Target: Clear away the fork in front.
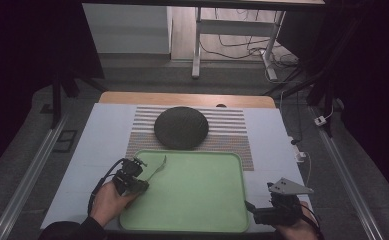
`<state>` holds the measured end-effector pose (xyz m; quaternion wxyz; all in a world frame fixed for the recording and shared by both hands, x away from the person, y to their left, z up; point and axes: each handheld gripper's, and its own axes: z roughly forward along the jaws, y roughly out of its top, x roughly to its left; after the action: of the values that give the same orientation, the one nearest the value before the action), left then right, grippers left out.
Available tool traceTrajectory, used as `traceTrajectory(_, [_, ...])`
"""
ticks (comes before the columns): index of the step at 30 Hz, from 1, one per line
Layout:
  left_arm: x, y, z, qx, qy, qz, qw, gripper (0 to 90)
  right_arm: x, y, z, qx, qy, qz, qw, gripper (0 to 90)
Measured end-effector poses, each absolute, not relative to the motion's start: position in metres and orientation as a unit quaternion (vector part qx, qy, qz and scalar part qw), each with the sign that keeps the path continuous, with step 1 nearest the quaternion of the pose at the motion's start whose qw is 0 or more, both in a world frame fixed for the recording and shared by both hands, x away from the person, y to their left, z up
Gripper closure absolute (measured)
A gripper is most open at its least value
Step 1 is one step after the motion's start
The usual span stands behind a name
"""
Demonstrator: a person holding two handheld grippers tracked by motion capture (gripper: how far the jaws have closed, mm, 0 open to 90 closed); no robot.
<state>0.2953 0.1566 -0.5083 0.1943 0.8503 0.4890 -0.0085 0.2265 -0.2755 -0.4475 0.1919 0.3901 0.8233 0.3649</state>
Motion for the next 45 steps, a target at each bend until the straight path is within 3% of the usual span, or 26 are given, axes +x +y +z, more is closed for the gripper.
traceTrajectory(14, [0.301,0.167,-0.490,0.847,0.460,-0.017,0.264,73.5,0.229,-0.284,-0.450,0.409,0.818,0.368,0.168,2.7])
traceTrajectory(23, [0.312,0.159,-0.484,0.855,0.424,-0.019,0.298,88.0,0.230,-0.282,-0.451,0.400,0.827,0.359,0.164,2.7])
traceTrajectory(38, [0.330,0.108,-0.511,0.889,0.370,-0.029,0.268,88.2,0.231,-0.281,-0.452,0.400,0.830,0.357,0.155,2.7])
traceTrajectory(45, [0.334,0.107,-0.515,0.887,0.379,-0.012,0.262,88.2,0.231,-0.281,-0.452,0.399,0.831,0.357,0.155,2.7])
